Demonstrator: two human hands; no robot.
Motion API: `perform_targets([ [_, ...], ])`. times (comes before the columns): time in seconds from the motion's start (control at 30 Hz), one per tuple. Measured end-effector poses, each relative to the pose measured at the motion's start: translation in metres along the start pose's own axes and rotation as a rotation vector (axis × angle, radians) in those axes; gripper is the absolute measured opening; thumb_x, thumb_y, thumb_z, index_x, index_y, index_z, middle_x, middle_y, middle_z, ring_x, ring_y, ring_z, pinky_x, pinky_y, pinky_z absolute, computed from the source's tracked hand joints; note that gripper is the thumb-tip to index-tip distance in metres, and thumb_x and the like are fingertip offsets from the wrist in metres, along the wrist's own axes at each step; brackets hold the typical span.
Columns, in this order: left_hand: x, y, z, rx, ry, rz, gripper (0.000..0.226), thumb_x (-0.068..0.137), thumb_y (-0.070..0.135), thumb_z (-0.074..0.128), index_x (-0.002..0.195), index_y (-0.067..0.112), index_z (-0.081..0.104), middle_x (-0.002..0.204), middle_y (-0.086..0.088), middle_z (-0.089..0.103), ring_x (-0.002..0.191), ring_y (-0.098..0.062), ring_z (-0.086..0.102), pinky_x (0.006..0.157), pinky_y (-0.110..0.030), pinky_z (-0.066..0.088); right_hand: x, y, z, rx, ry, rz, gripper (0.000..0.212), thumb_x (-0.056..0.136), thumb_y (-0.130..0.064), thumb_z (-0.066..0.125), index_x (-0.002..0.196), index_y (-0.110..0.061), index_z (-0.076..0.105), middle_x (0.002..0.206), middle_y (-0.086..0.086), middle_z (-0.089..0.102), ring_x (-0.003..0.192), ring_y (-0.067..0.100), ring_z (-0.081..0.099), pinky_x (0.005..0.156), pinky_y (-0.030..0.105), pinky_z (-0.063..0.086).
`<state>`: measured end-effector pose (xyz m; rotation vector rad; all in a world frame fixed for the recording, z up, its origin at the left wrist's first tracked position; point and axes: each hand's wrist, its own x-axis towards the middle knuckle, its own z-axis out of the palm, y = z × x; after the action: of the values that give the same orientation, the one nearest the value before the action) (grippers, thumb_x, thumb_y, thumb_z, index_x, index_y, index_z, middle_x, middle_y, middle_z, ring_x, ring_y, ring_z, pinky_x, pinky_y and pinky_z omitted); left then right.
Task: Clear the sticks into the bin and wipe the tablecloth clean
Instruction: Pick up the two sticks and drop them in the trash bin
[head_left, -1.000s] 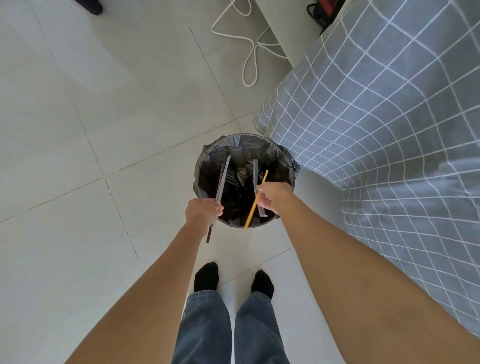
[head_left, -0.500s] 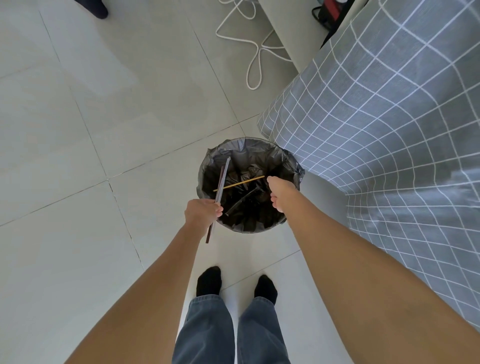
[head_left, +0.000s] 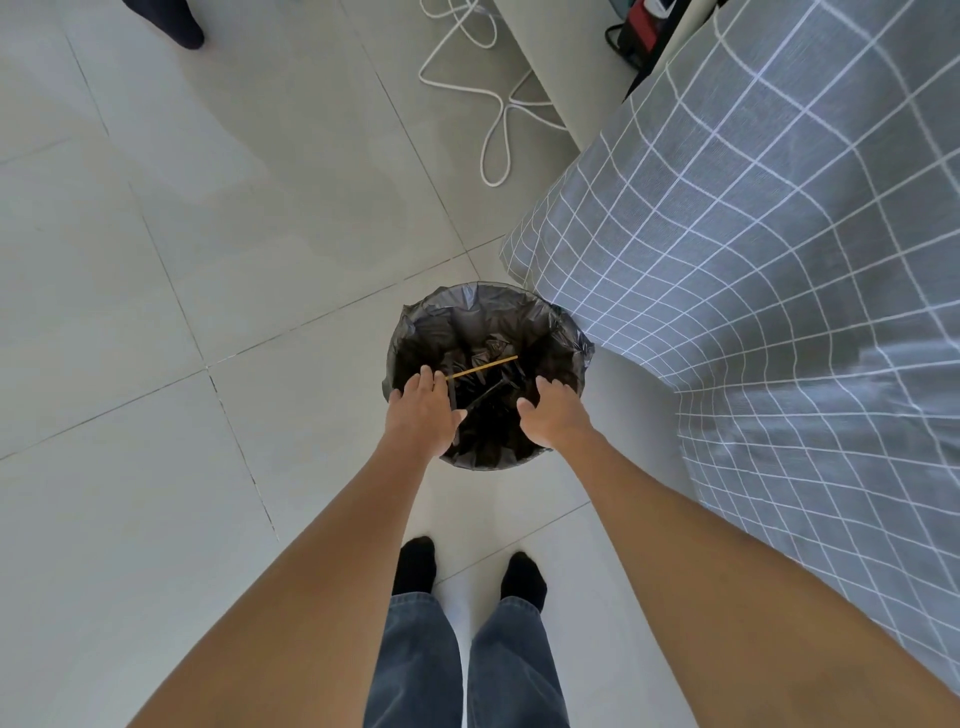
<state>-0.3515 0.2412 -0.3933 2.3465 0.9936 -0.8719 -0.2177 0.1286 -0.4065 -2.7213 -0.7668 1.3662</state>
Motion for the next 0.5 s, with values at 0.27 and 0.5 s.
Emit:
perform_targets([
  [0.27,-0.022,0.005,-0.019,0.093,-0.042,-0.001,0.067,0.101,0.044,0.028,0.152,0.009,0.002,0.160,-0.011,0.001,0.147,-0.026,0.003,0.118,-0.044,0.015,-0.028,-0.007,-0.017,-0.192,0.059,-0.094,0.058,0.099,-0.036,0.038,0.150,-0.015,0.018,0.157,0.010,0.015,0.145,0.028,0.010,0.115,0.043,0.021],
  [0.5,-0.062,0.018,-0.083,0.069,0.026,0.002,0.066,0.101,0.043,0.031,0.152,0.008,0.008,0.159,-0.012,0.008,0.146,-0.027,0.011,0.115,-0.044,0.019,-0.083,-0.030,-0.063,-0.201,0.095,-0.150,0.058,0.099,-0.037,0.036,0.149,-0.014,0.018,0.155,0.012,0.018,0.144,0.028,0.010,0.115,0.044,0.022],
])
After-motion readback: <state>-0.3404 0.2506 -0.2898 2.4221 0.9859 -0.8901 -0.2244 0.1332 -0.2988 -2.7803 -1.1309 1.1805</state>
